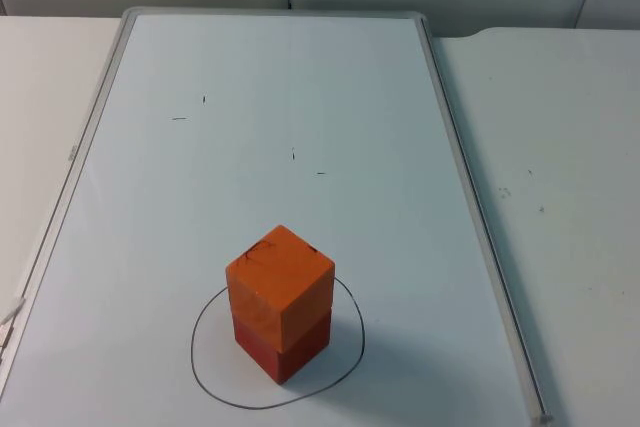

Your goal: Pick up one cube with the left hand and another cube with the right hand. First place the cube in the right hand at the target position, then stack the cube in the left hand on top.

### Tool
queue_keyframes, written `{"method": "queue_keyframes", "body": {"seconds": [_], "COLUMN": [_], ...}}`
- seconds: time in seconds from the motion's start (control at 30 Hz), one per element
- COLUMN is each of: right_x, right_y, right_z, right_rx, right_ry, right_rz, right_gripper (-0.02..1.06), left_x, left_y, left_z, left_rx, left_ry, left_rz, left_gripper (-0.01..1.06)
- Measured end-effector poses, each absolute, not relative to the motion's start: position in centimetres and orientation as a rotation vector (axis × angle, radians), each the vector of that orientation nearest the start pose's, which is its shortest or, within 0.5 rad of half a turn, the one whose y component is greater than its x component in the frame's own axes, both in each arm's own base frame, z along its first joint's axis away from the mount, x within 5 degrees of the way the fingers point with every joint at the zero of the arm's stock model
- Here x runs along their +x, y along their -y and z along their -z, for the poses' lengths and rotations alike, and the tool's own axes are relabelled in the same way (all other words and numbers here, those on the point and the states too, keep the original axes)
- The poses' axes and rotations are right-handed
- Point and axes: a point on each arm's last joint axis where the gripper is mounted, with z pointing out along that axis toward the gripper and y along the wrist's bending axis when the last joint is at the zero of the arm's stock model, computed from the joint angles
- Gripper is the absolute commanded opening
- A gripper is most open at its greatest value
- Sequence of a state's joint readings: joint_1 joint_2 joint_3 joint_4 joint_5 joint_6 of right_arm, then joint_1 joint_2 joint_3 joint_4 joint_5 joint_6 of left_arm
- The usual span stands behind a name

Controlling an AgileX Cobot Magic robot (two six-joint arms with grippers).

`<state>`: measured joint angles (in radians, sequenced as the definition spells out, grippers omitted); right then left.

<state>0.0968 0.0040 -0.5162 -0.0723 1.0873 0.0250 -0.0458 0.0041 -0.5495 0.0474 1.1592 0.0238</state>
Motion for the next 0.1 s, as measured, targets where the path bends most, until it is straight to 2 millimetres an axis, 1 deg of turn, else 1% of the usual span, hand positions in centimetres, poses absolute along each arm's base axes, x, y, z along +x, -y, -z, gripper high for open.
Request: {"method": "queue_keyframes", "body": {"seconds": [0.1], "right_x": [-0.72], "right_y": [0.61], "right_z": [-27.98], "right_rx": [-0.007], "right_ry": [-2.057], "right_rz": [0.049], "right_gripper": [1.05], "left_x": [-1.42], "left_y": [-0.46], "left_z": [-28.30], "left_rx": [0.067], "left_ry": [-2.096], "left_rz": [-0.044], "left_gripper": [1.05]}}
